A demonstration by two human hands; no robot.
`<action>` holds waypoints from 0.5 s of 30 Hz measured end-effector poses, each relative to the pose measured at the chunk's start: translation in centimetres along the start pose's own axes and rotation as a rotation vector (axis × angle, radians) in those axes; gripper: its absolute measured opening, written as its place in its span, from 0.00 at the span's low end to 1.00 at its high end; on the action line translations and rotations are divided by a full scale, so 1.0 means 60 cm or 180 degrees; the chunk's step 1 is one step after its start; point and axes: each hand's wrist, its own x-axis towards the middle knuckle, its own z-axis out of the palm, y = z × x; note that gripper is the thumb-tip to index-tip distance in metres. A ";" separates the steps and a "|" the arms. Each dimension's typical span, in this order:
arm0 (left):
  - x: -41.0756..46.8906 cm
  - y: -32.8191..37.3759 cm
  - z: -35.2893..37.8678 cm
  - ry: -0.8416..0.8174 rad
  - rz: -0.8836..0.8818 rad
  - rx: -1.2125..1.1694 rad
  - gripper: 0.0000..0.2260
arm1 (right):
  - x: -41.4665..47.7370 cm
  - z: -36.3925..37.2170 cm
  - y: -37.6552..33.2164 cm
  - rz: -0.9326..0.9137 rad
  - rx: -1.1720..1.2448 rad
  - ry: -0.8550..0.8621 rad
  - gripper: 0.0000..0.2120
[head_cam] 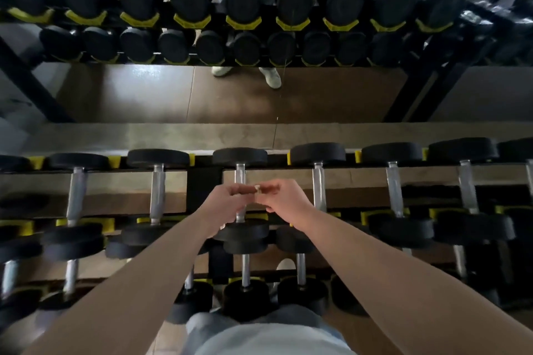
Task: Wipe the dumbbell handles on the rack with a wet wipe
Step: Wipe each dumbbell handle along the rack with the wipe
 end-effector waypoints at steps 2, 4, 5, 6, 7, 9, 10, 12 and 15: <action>-0.001 -0.004 0.005 0.0048 -0.0009 -0.0008 0.09 | 0.011 0.005 0.007 -0.0036 -0.0100 -0.0051 0.14; 0.002 -0.008 0.004 0.0116 -0.0046 0.0012 0.11 | 0.020 0.013 0.012 -0.0093 -0.0209 -0.0090 0.13; 0.005 -0.011 0.001 0.0149 -0.0090 0.0010 0.12 | 0.025 0.018 0.013 -0.0080 -0.0203 -0.0097 0.13; 0.008 -0.015 -0.003 0.0188 -0.0151 -0.0015 0.12 | 0.030 0.024 0.014 -0.0001 -0.0142 -0.0065 0.14; 0.012 -0.020 -0.008 0.0225 -0.0212 -0.0049 0.13 | 0.036 0.030 0.015 0.0114 -0.0065 0.0029 0.15; 0.024 -0.029 -0.020 0.0302 -0.0321 -0.0089 0.13 | 0.054 0.039 0.021 0.0332 0.0002 0.0325 0.13; 0.031 -0.032 -0.026 0.0340 -0.0356 -0.0079 0.14 | 0.066 0.043 0.022 0.0399 -0.0028 0.0464 0.10; 0.046 -0.035 -0.038 0.0405 -0.0412 -0.0109 0.14 | 0.092 0.049 0.021 0.0441 -0.0080 0.0658 0.07; 0.071 -0.035 -0.049 0.0410 -0.0462 -0.0293 0.13 | 0.129 0.061 0.014 0.0504 0.0054 0.0818 0.09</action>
